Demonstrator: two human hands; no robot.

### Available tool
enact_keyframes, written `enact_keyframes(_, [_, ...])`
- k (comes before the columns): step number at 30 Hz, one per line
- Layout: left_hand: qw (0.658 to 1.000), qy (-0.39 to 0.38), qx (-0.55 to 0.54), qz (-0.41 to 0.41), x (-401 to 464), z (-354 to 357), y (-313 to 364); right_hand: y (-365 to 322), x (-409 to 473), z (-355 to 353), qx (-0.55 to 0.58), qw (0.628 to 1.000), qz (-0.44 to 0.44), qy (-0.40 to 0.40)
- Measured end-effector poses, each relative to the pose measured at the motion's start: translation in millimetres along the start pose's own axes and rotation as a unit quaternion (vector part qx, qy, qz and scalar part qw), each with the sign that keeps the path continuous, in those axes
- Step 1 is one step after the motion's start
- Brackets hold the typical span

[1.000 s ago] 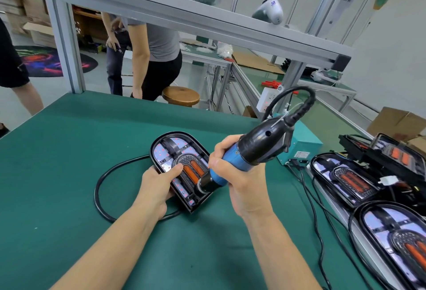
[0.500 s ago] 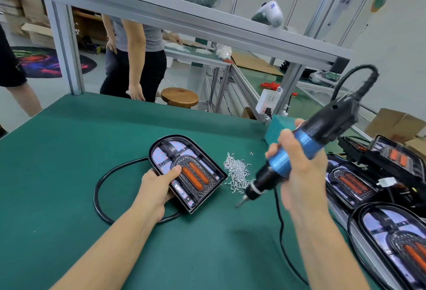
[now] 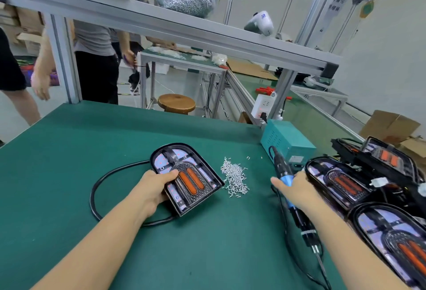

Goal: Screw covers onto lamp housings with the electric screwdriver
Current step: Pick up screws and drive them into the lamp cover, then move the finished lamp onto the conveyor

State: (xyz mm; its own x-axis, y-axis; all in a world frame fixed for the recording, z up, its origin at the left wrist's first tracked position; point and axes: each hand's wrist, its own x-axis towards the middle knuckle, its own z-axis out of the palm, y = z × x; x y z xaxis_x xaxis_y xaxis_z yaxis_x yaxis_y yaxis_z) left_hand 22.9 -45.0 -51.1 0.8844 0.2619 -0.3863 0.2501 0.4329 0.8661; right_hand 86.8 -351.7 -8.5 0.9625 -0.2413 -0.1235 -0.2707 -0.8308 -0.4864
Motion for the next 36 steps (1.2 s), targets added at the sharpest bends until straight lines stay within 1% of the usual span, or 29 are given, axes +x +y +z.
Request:
enact_keyframes(2, [1.0, 0.006, 0.013, 0.003, 1.0, 1.1, 1.3, 0.9, 8.1, 8.0, -0.092, 0.996, 0.012, 0.007])
enact_keyframes(5, [0.999, 0.01, 0.039, 0.009, 2.4, 2.2, 3.2, 4.3, 16.6, 16.8, -0.17, 0.985, 0.033, 0.008])
enact_keyframes(7, [0.997, 0.026, 0.075, 0.015, 4.2, 1.7, 5.1, 5.0, 20.3, 19.9, -0.218, 0.975, 0.033, 0.015])
enact_keyframes(9, [0.989, 0.054, 0.134, 0.026, 7.1, -0.3, 7.9, -1.8, 22.7, 17.9, -0.261, 0.965, 0.022, 0.026])
enact_keyframes(11, [0.97, 0.087, 0.223, 0.041, 8.0, -4.1, 11.2, -14.3, 23.7, 11.1, -0.306, 0.952, 0.004, 0.028])
enact_keyframes(13, [0.938, 0.117, 0.321, 0.06, 8.9, -9.4, 13.8, -31.5, 21.6, 2.4, -0.369, 0.928, -0.035, 0.036])
enact_keyframes(15, [0.905, 0.13, 0.4, 0.068, 5.6, -13.8, 16.0, -51.7, 15.5, -1.9, -0.388, 0.914, -0.089, 0.077])
enact_keyframes(16, [0.888, 0.135, 0.435, 0.068, 3.3, -15.8, 17.3, -62.3, 11.9, 0.3, -0.369, 0.918, -0.12, 0.087])
enact_keyframes(17, [0.865, 0.149, 0.474, 0.074, 1.3, -18.1, 18.6, -73.6, 7.5, 5.5, -0.332, 0.929, -0.15, 0.071])
enact_keyframes(18, [0.833, 0.176, 0.517, 0.09, -0.5, -21.1, 20.0, -85.3, 2.2, 13.0, -0.276, 0.944, -0.176, 0.031])
enact_keyframes(19, [0.795, 0.215, 0.556, 0.115, -2.0, -26.2, 22.1, -95.8, -3.4, 22.6, -0.212, 0.958, -0.192, -0.027])
enact_keyframes(20, [0.76, 0.258, 0.579, 0.144, -3.2, -33.2, 24.4, -105.2, -9.5, 32.7, -0.147, 0.965, -0.195, -0.091])
enact_keyframes(21, [0.733, 0.295, 0.59, 0.165, -3.7, -42.2, 26.8, -112.4, -15.5, 42.7, -0.087, 0.967, -0.187, -0.151])
enact_keyframes(22, [0.715, 0.32, 0.599, 0.169, -3.8, -53.2, 29.0, -116.9, -20.6, 52.2, -0.037, 0.965, -0.169, -0.199])
enact_keyframes(24, [0.69, 0.33, 0.632, 0.122, -4.7, -75.8, 29.3, -119.0, -28.1, 70.0, 0.04, 0.956, -0.124, -0.261])
enact_keyframes(26, [0.679, 0.312, 0.66, 0.078, -7.1, -89.6, 24.7, -118.6, -30.1, 84.2, 0.111, 0.946, -0.097, -0.288])
enact_keyframes(27, [0.676, 0.306, 0.665, 0.08, -8.5, -92.4, 21.8, -119.0, -30.1, 89.6, 0.147, 0.941, -0.089, -0.293])
enact_keyframes(29, [0.688, 0.307, 0.648, 0.113, -9.1, -91.7, 18.5, -122.4, -32.9, 95.5, 0.197, 0.931, -0.085, -0.296])
enact_keyframes(30, [0.707, 0.309, 0.623, 0.128, -9.3, -89.6, 17.3, -124.7, -34.9, 97.0, 0.205, 0.929, -0.086, -0.297])
enact_keyframes(31, [0.736, 0.31, 0.585, 0.144, -10.0, -87.0, 15.7, -126.9, -37.5, 98.3, 0.208, 0.927, -0.087, -0.299])
enact_keyframes(32, [0.774, 0.305, 0.532, 0.158, -10.9, -84.2, 14.1, -128.0, -39.9, 99.0, 0.21, 0.927, -0.087, -0.299])
enact_keyframes(33, [0.82, 0.293, 0.464, 0.164, -11.9, -80.1, 13.4, -128.4, -41.7, 99.6, 0.213, 0.927, -0.086, -0.295])
enact_keyframes(35, [0.923, 0.233, 0.277, 0.132, -15.3, -67.6, 16.0, -127.3, -43.1, 100.2, 0.225, 0.93, -0.082, -0.28])
enact_keyframes(36, [0.96, 0.191, 0.178, 0.098, -18.0, -60.6, 18.3, -126.7, -43.2, 100.7, 0.231, 0.93, -0.08, -0.273])
